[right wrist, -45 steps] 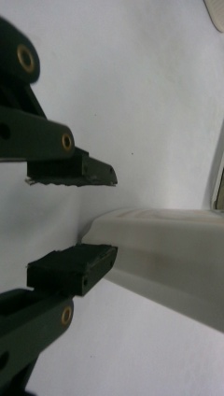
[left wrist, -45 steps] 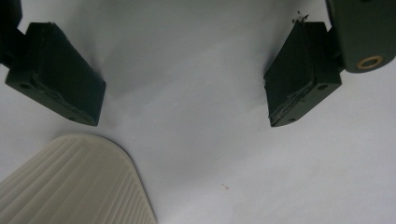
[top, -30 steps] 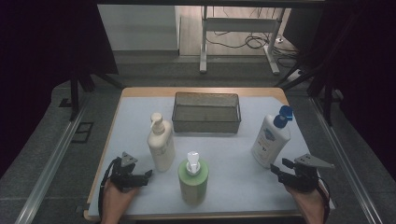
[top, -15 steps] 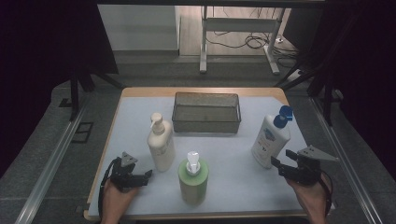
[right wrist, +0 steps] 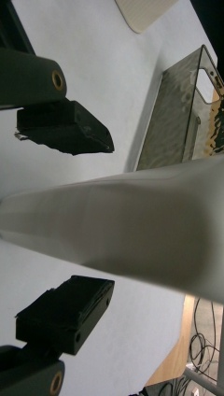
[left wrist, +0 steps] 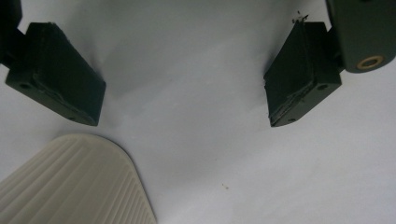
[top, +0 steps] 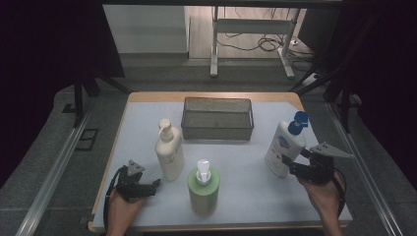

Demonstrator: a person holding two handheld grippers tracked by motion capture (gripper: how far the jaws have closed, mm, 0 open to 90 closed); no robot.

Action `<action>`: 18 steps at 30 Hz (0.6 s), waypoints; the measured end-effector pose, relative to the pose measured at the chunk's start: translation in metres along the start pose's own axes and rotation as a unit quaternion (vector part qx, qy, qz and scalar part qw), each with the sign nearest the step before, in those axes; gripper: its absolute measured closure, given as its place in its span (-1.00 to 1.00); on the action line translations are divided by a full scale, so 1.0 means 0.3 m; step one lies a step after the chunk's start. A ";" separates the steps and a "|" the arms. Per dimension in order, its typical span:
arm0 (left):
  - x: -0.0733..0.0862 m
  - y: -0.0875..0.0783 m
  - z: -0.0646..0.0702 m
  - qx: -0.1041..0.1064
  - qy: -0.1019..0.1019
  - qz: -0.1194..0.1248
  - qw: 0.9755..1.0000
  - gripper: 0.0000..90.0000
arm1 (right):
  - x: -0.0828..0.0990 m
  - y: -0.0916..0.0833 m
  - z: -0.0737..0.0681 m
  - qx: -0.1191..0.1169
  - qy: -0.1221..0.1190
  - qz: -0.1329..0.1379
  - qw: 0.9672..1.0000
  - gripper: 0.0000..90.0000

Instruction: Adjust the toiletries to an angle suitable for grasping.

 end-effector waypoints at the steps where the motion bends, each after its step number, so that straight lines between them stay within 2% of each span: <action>1: 0.000 0.000 0.000 0.000 0.000 0.000 1.000 -0.73 | -0.004 0.004 -0.002 0.000 0.001 0.001 1.000 -0.38; 18: 0.000 0.000 0.000 0.000 0.000 0.000 1.000 -0.73 | -0.062 0.080 -0.014 0.009 -0.007 0.003 1.000 -0.38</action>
Point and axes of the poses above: each handheld gripper's, and its own axes: y roughly forward along the jaws, x roughly out of its underside, z roughly to its right, the point moved 10 cm from there along y, roughly forward along the jaws, and after that the axes turned 10 degrees about x, right-handed, at the moved point
